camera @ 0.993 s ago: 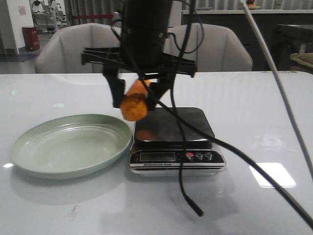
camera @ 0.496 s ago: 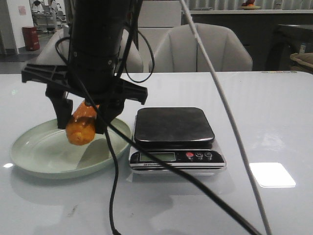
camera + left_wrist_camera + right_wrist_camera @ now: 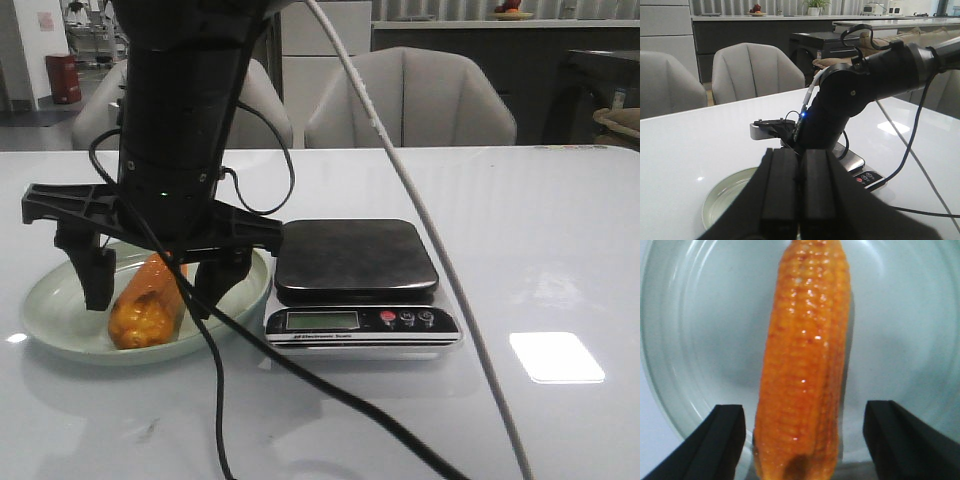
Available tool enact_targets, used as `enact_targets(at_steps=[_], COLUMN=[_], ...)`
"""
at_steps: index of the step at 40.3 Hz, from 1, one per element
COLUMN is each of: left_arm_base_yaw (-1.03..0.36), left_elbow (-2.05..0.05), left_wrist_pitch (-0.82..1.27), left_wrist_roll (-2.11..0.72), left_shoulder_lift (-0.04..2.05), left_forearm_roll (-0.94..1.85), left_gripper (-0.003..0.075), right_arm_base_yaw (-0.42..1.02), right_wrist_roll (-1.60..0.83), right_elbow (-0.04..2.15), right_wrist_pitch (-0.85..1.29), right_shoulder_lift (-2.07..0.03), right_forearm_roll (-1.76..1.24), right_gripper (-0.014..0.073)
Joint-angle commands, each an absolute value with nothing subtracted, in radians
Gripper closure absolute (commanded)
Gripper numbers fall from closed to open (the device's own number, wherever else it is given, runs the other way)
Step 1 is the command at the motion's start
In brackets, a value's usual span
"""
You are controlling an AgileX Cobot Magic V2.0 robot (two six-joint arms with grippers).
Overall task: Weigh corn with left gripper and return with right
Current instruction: 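Open the right gripper and raise it away from the plate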
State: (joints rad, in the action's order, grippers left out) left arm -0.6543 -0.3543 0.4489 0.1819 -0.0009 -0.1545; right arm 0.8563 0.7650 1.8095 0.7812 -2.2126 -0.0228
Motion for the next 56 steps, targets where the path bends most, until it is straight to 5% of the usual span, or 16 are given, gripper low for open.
enact_targets(at_steps=[1,34,56], left_arm_base_yaw=[-0.659,-0.659,-0.659], left_elbow=[-0.380,-0.380,-0.380], left_wrist_pitch=[0.366,0.366,0.366], left_wrist_roll=[0.187,0.187,0.187], left_shoulder_lift=[0.011,0.011,0.011], left_forearm_roll=[-0.158,-0.158,-0.158], left_gripper=[0.0588,0.0588,0.0588], right_arm_base_yaw=[0.855,0.702,0.668], right_wrist_roll=[0.753,0.196,0.171], right_elbow=[1.863,1.930,1.201], right_wrist_pitch=[0.769,1.213,0.862], right_shoulder_lift=[-2.149,-1.752,-1.167], right_forearm_roll=[-0.017,-0.017,0.000], right_gripper=[-0.0014,-0.0014,-0.0014])
